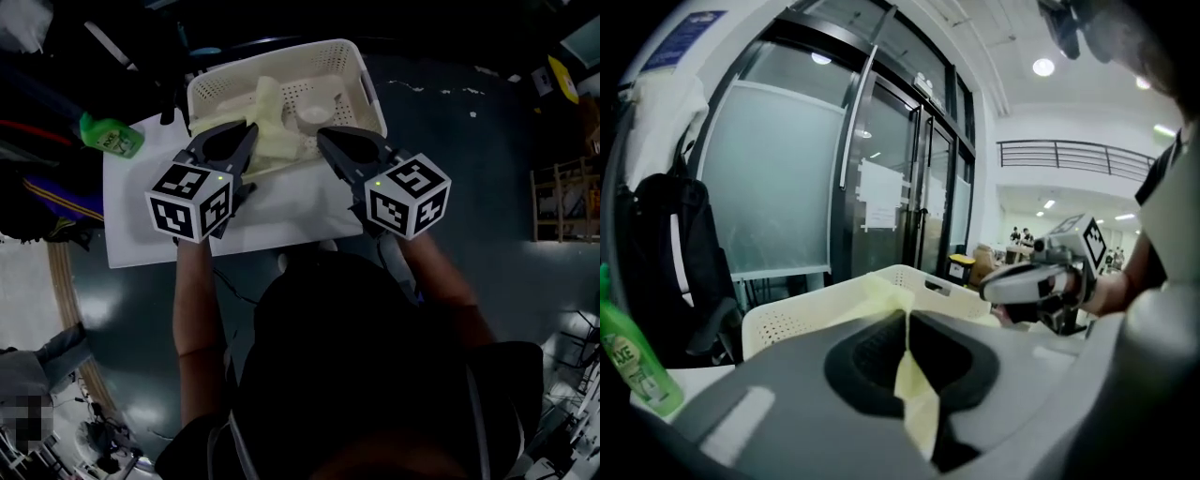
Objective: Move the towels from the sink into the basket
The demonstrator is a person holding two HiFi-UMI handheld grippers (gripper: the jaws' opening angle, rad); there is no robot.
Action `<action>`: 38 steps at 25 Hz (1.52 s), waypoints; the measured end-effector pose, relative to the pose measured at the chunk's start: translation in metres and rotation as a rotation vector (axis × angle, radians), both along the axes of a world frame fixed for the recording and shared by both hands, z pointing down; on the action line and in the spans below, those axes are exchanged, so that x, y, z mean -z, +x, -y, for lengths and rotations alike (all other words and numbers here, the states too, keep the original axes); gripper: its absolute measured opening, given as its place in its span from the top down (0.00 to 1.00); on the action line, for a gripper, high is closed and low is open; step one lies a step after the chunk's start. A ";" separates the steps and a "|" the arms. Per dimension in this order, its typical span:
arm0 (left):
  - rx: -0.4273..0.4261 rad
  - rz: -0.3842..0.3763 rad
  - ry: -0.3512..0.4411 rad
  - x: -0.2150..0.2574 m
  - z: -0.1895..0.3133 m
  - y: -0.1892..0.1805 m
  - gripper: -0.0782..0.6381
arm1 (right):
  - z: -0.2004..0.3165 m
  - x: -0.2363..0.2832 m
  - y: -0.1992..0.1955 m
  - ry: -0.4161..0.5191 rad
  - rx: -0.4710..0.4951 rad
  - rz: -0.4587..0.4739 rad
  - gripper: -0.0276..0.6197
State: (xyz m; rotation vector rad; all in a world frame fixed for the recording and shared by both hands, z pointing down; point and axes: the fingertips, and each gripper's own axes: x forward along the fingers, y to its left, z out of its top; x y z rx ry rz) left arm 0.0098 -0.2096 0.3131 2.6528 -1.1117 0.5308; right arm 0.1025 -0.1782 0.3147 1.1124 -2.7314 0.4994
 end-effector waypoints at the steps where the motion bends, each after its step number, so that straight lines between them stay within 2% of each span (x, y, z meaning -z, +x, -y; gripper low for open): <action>1: -0.015 0.007 -0.004 -0.002 0.001 0.005 0.87 | 0.000 -0.001 0.003 -0.003 -0.006 -0.001 0.97; 6: -0.058 0.037 -0.028 -0.013 0.004 0.020 0.87 | 0.002 -0.005 0.014 -0.015 -0.035 -0.003 0.97; 11: 0.012 0.060 -0.001 -0.016 0.015 0.011 0.86 | 0.004 -0.007 0.017 -0.022 -0.042 0.000 0.97; 17: 0.061 0.071 -0.001 -0.020 0.020 -0.001 0.68 | 0.008 -0.008 0.013 -0.025 -0.034 -0.002 0.97; 19: 0.074 0.096 0.007 -0.021 0.021 -0.004 0.64 | 0.009 -0.007 0.011 -0.023 -0.029 -0.003 0.97; 21: 0.073 0.155 0.018 -0.025 0.020 -0.007 0.57 | 0.010 -0.006 0.009 -0.022 -0.023 -0.005 0.97; 23: 0.049 0.253 0.029 -0.030 0.017 -0.010 0.55 | 0.011 -0.007 0.006 -0.022 -0.017 -0.006 0.97; 25: 0.008 0.324 0.012 -0.036 0.010 -0.011 0.59 | 0.010 -0.007 0.004 -0.022 -0.011 -0.006 0.97; 31: -0.105 0.277 -0.078 -0.035 -0.010 -0.006 0.58 | 0.009 -0.006 -0.003 -0.019 0.013 -0.002 0.97; 36: -0.142 0.376 -0.147 -0.040 -0.023 -0.018 0.58 | 0.007 -0.003 -0.009 -0.015 0.037 0.008 0.97; 38: -0.141 0.392 -0.158 -0.042 -0.027 -0.025 0.58 | 0.006 -0.004 -0.013 -0.014 0.046 0.009 0.97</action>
